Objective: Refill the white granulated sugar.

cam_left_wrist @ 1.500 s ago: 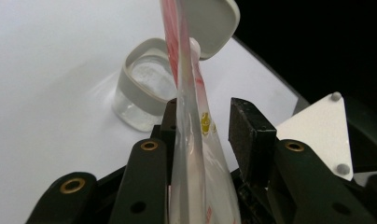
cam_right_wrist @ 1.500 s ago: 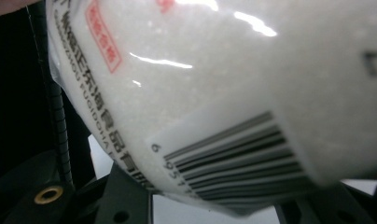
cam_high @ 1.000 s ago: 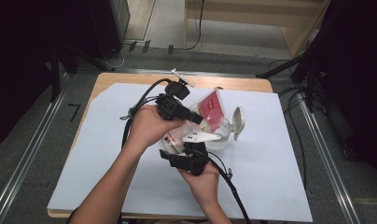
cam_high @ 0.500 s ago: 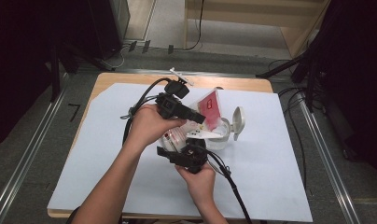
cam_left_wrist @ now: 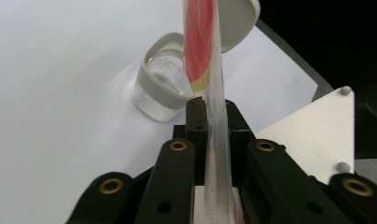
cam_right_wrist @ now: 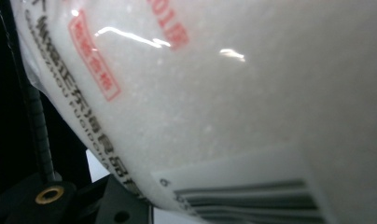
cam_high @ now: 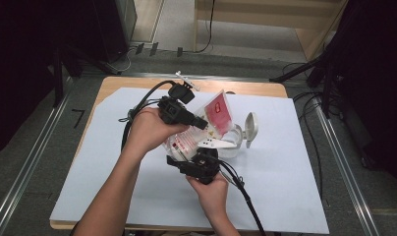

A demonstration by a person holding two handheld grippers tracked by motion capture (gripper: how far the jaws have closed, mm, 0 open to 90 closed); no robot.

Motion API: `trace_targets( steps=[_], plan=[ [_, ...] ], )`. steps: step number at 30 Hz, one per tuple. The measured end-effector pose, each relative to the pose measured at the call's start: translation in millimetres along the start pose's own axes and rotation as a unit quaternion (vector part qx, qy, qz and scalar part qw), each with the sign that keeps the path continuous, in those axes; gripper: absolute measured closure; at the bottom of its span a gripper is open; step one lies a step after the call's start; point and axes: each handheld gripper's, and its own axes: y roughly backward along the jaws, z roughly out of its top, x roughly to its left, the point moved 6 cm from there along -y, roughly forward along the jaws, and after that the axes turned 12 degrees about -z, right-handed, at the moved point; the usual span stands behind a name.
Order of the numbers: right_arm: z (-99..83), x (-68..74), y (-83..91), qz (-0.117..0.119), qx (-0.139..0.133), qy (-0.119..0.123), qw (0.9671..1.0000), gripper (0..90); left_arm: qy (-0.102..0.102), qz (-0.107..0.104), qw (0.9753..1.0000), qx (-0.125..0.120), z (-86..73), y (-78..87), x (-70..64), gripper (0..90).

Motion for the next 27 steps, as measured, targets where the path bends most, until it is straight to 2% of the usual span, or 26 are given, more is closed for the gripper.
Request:
trace_targets(
  steps=[3,6,7,8,10,14,16,17,20,22,23,24,25,27],
  plan=[
    [-0.4,-0.1,0.2,-0.009,0.000,0.010,0.9999,60.1,0.005,0.002,1.0000,-0.003,0.8,-0.3,0.4,89.8],
    [2.3,3.5,0.0,-0.045,0.015,0.054,0.9974,59.1,0.002,-0.001,1.0000,0.002,4.1,-4.3,-2.6,90.0],
    [2.8,4.9,-0.5,-0.049,0.020,0.062,0.9966,58.7,0.002,-0.001,1.0000,0.002,4.1,-4.3,-2.6,90.0],
    [3.7,5.8,-1.3,-0.048,0.020,0.058,0.9969,58.4,-0.006,0.010,0.9999,0.007,6.2,-6.2,-5.9,89.8],
    [5.2,5.2,-2.3,-0.049,0.013,0.057,0.9971,57.7,-0.012,0.015,0.9997,0.013,9.3,-8.3,-8.6,88.9],
    [8.9,3.0,-3.3,-0.040,0.012,0.041,0.9983,58.0,0.006,0.006,0.9994,0.034,17.2,-13.1,-6.1,86.1],
    [9.6,2.2,-3.3,-0.036,0.011,0.035,0.9987,58.2,0.008,0.005,0.9991,0.040,19.0,-14.6,-5.0,85.5],
    [10.8,0.8,-3.3,-0.026,0.014,0.024,0.9993,58.5,0.015,0.002,0.9987,0.048,22.8,-17.6,-3.7,84.5],
    [12.0,-0.4,-2.9,-0.023,0.011,0.019,0.9995,59.3,0.029,-0.012,0.9982,0.050,26.9,-20.2,-3.4,82.5],
    [14.7,-3.3,-1.0,-0.025,0.001,0.014,0.9996,62.8,0.030,-0.030,0.9975,0.056,32.2,-19.5,-3.5,80.0],
    [15.6,-3.9,-0.6,-0.023,-0.001,0.011,0.9997,63.3,0.030,-0.030,0.9975,0.056,32.2,-19.5,-3.5,80.1],
    [17.3,-4.4,0.1,-0.009,-0.006,0.000,0.9999,63.7,0.031,-0.045,0.9976,0.042,36.3,-19.5,-2.5,80.3],
    [18.7,-4.1,0.9,0.004,-0.011,-0.009,0.9999,63.8,0.043,-0.056,0.9969,0.035,37.8,-20.2,-2.2,79.7],
    [20.9,-3.1,2.3,0.013,-0.018,-0.018,0.9996,63.9,0.044,-0.058,0.9967,0.036,38.8,-19.6,-1.5,80.7]
  ],
)
